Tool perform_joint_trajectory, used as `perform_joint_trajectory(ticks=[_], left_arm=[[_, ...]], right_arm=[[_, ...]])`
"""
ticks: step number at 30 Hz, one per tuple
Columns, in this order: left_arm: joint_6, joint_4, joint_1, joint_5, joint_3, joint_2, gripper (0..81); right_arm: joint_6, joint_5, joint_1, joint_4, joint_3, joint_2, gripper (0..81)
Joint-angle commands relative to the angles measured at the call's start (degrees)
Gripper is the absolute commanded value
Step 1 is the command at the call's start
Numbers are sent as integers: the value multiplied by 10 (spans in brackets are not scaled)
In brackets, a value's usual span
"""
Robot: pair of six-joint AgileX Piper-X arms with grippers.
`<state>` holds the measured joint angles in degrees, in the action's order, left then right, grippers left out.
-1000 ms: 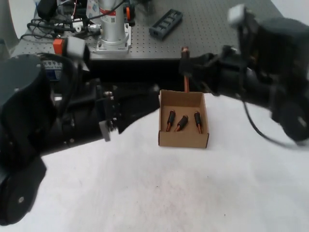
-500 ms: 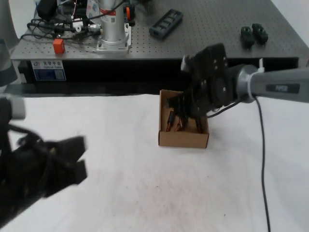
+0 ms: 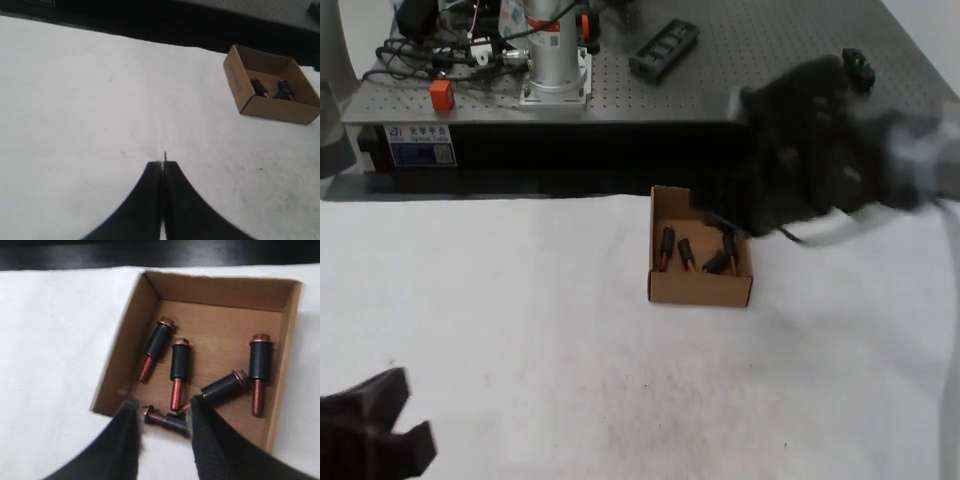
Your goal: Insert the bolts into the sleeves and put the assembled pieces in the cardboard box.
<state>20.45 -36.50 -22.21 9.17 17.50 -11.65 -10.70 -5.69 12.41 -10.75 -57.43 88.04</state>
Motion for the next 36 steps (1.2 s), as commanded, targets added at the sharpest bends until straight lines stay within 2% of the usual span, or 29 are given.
perform_joint_trajectory(ticks=[1,7,11,14,28,36], left_arm=[[5,7,0,10,2,-10,7],[5,-16,0,19,-2,28,7],[5,-12,0,22,-3,28,7],[5,-12,0,22,-3,28,7],[-3,-63,0,22,-8,28,7],[-15,43,0,-34,-63,28,7]], right_arm=[[-3,-4,8,72,125,-88,180],[-12,-3,38,103,365,-370,39],[-13,-1,57,107,454,-497,15],[-12,9,58,115,496,-551,15],[-12,11,58,115,574,-585,15],[-12,11,58,75,574,-585,15]])
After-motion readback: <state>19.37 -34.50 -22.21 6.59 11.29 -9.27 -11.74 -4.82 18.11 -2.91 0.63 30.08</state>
